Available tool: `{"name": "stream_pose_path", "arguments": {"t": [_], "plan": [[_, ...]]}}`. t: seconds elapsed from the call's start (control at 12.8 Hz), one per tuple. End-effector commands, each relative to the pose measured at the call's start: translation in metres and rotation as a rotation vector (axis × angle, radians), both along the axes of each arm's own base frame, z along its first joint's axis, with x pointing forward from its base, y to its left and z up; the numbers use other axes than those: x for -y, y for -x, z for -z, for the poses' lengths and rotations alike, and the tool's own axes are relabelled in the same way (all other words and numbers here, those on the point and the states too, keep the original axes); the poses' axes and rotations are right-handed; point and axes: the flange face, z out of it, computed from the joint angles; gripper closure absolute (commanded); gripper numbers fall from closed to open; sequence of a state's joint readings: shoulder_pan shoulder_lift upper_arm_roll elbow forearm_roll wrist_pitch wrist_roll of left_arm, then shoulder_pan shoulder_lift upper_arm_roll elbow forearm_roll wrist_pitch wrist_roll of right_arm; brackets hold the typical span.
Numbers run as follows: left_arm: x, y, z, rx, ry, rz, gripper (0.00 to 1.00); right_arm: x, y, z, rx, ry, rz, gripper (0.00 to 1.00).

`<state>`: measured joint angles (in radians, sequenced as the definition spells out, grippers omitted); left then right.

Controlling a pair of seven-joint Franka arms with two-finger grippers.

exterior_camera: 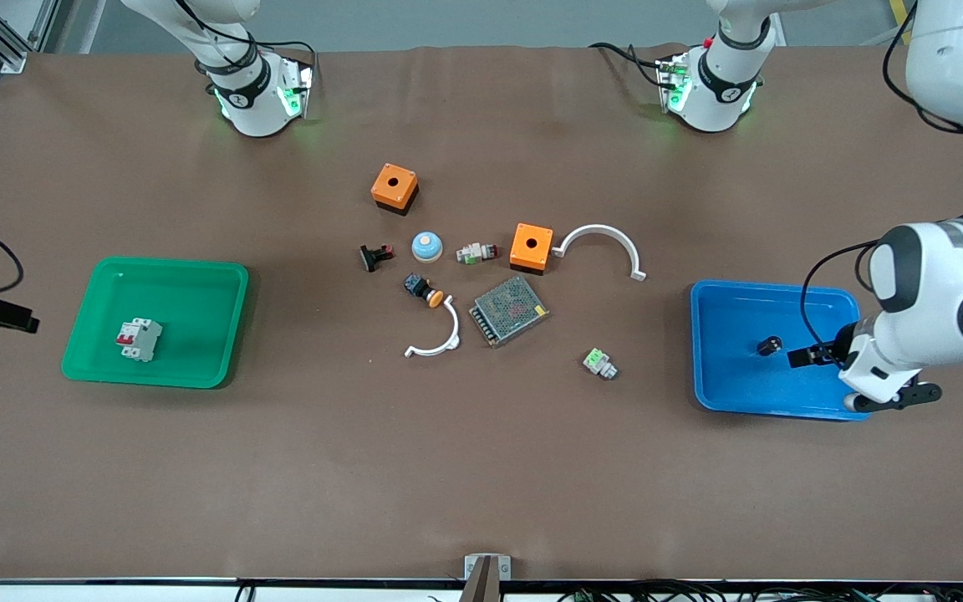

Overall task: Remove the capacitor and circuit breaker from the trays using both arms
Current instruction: 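Move the left gripper to the capacitor while the right gripper reaches the breaker, then grasp the black capacitor with the left gripper while the right gripper grasps the breaker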

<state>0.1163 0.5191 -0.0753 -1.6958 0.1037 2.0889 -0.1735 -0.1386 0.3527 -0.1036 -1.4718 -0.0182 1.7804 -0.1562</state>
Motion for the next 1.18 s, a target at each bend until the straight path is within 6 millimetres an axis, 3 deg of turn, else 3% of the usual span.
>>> {"name": "stream_pose_path", "arguments": {"t": [0.0, 0.08, 0.16, 0.39, 0.63, 0.78, 1.1], "plan": [[0.001, -0.007, 0.021, -0.003, 0.001, -0.012, 0.0, 0.008, -0.004, 0.058, -0.055, -0.034, 0.019, 0.0], [0.003, -0.005, 0.026, -0.012, 0.004, -0.012, 0.0, 0.024, 0.003, 0.085, -0.047, -0.032, 0.029, 0.0], [0.003, -0.002, 0.035, -0.029, 0.005, -0.013, 0.0, 0.026, 0.011, 0.114, -0.034, -0.029, -0.014, 0.0], [0.007, 0.007, 0.049, -0.059, 0.028, -0.022, 0.0, 0.035, 0.034, 0.169, -0.026, -0.03, -0.03, 0.0], [0.008, 0.014, 0.058, -0.076, 0.033, -0.024, 0.0, 0.029, 0.045, 0.202, -0.045, -0.039, -0.033, 0.0], [0.006, 0.016, 0.066, -0.09, 0.034, -0.027, 0.0, 0.016, 0.043, 0.22, -0.07, -0.046, -0.05, 0.0], [0.005, 0.018, 0.078, -0.108, 0.036, -0.03, 0.06, 0.011, 0.042, 0.252, -0.084, -0.05, -0.059, 0.0]]}}
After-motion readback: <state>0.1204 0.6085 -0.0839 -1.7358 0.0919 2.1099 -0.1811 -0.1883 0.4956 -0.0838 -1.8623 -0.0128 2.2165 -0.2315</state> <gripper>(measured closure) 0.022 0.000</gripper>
